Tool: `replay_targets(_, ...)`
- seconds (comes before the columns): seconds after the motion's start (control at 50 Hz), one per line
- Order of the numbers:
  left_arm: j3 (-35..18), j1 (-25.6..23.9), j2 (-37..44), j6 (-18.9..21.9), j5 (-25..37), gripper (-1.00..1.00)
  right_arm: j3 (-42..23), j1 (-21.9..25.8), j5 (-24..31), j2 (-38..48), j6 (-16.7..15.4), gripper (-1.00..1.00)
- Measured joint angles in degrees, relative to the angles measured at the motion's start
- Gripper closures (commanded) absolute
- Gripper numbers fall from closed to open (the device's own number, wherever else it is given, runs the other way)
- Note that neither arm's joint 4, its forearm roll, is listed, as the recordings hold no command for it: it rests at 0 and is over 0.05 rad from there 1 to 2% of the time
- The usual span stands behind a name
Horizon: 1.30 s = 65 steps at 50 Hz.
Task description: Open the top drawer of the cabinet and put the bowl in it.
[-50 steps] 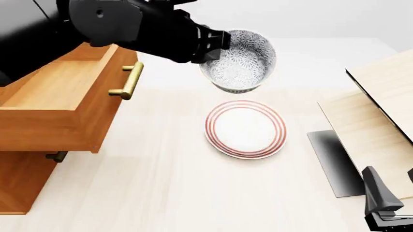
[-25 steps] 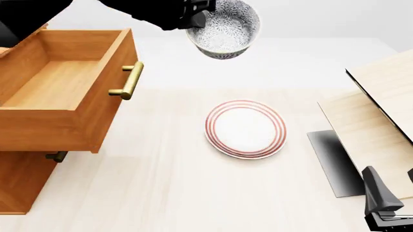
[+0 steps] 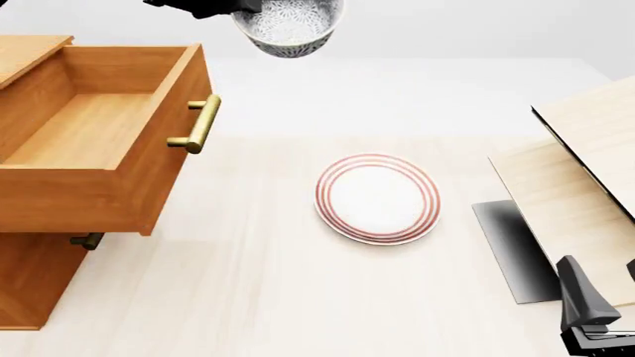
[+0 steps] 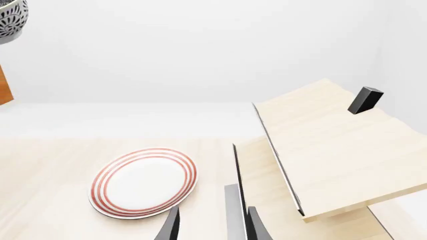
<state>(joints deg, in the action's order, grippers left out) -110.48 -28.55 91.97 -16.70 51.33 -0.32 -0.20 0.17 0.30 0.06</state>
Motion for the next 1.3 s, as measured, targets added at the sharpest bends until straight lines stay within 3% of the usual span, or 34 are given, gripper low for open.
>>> replay_targets(0.4, 5.05, 7.64, -7.05, -2.49, -0.13, 1.0, 0.0, 0.0, 0.0, 0.0, 0.0, -1.0)
replay_targets(1.3, 23.49, 22.86, -24.29, -11.51, -4.26, 1.0, 0.0, 0.0, 0.0, 0.0, 0.0, -1.0)
